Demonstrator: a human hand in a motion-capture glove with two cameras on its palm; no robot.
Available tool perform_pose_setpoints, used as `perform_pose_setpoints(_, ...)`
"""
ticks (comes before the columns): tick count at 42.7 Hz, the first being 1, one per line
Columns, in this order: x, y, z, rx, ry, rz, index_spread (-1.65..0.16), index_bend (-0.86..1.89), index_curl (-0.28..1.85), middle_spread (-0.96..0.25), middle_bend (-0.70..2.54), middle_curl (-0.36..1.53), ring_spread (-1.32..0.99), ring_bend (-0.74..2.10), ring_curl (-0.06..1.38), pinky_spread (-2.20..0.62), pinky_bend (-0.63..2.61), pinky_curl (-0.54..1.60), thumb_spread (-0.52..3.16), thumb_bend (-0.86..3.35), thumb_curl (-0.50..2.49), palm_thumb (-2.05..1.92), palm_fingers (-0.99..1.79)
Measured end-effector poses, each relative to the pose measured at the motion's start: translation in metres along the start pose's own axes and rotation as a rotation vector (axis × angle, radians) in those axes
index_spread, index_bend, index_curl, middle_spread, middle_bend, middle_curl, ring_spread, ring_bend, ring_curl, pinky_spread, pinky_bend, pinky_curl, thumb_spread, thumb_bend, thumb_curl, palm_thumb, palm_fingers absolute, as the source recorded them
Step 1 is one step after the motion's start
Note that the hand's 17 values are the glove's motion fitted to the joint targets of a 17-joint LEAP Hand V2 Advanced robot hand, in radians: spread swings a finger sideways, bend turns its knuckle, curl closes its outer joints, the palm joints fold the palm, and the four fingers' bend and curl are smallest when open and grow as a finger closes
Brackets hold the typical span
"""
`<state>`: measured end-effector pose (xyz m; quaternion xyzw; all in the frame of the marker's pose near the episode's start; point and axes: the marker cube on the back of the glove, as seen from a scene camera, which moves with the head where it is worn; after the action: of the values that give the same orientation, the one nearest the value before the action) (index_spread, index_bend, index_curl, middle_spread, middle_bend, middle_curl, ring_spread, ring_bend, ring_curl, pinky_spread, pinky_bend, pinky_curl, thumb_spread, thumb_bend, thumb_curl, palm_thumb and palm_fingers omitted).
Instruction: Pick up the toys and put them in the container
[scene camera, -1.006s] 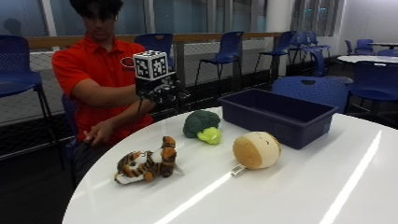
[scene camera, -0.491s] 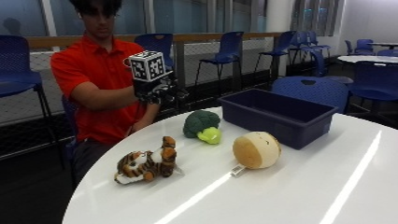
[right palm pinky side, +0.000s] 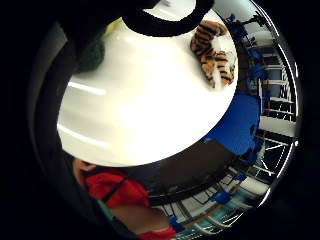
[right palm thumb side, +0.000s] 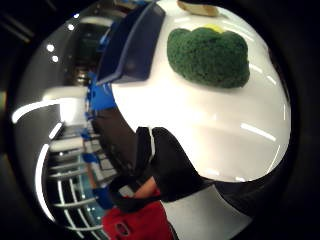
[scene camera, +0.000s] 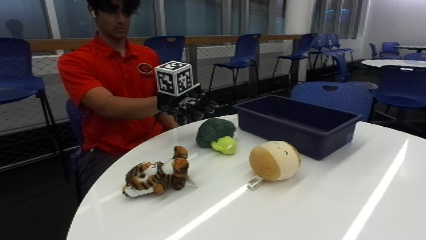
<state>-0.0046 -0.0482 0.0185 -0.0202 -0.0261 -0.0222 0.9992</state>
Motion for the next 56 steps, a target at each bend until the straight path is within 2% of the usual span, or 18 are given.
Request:
perform_pose_setpoints(16, -0.032, -0.065, 0.024, -0.040, 0.082, 0.013, -0.35, 0.15, 0.24, -0.05, 0.13, 0.24, -0.01, 0.16, 0.09, 0.07, 0.81, 0.36, 1.15, -0.05, 0.19, -0.06, -0.13)
perform_pose_setpoints(29, -0.029, -0.092, 0.049, -0.203, 0.139, 0.090, -0.36, 0.10, 0.23, -0.05, 0.11, 0.22, 0.01, 0.17, 0.11, 0.11, 1.01, 0.40, 1.11, -0.05, 0.21, -0.05, -0.17)
perform_pose_setpoints(35, -0.028, -0.097, 0.062, -0.191, 0.172, 0.103, -0.36, 0.11, 0.22, -0.04, 0.10, 0.21, 0.02, 0.17, 0.12, 0.09, 1.16, 0.44, 1.12, -0.03, 0.22, -0.02, -0.17)
perform_pose_setpoints(50, -0.028, -0.105, 0.058, -0.072, 0.249, 0.130, -0.42, 0.51, 0.36, -0.08, 0.13, 0.16, 0.04, 0.32, 0.16, -0.13, 1.14, 0.40, 1.27, 0.01, 0.27, 0.05, 0.26)
perform_pose_setpoints(53, -0.028, -0.107, 0.058, -0.058, 0.250, 0.126, -0.41, 0.50, 0.36, -0.11, 0.17, 0.17, -0.01, 0.44, 0.19, -0.23, 1.17, 0.39, 1.33, 0.08, 0.30, 0.18, 0.51)
perform_pose_setpoints(56, -0.028, -0.109, 0.057, -0.041, 0.261, 0.120, -0.40, 0.43, 0.36, -0.15, 0.21, 0.18, -0.09, 0.50, 0.20, -0.30, 1.17, 0.37, 1.36, 0.12, 0.33, 0.26, 0.62)
